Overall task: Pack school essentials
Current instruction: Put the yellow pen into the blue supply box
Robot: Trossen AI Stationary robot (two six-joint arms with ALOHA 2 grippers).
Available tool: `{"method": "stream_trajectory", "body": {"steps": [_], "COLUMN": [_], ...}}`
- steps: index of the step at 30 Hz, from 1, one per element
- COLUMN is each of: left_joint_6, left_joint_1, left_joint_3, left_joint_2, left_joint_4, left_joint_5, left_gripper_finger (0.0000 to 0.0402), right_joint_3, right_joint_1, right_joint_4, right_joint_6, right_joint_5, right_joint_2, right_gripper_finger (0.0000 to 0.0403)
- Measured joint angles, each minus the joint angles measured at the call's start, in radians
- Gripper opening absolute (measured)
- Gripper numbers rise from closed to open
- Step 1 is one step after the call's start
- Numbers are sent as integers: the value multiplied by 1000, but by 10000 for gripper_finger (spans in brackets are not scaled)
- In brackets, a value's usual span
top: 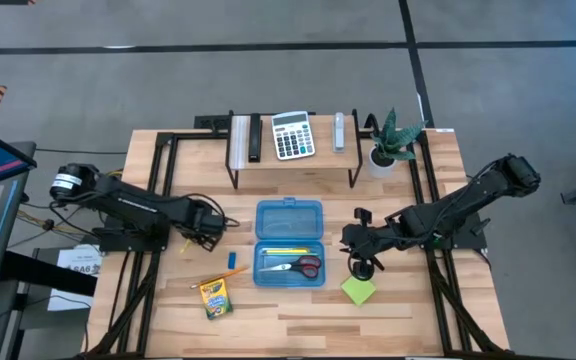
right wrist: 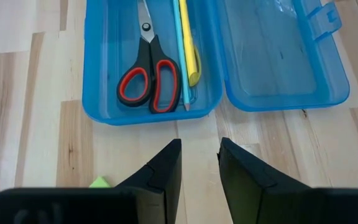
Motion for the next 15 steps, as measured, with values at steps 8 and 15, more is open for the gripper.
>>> {"method": "stream_trajectory", "body": {"steps": [8, 15], "left_joint_6": [144, 231], "left_joint_1": [0, -7], "left_joint_3": [148, 288], "left_joint_2": [-4, -5], "left_joint_4": [37, 35], "left_joint_5": [-77, -108], "left_gripper_finger": [2, 1], "right_joint_3": [0, 0], "right_joint_1": [0, -1], "right_joint_4": [0, -1], "right_joint_6": [-6, -8], "right_joint_5": [21, 29], "right_joint_2": [0, 0], "right_gripper_finger": [127, 127]}}
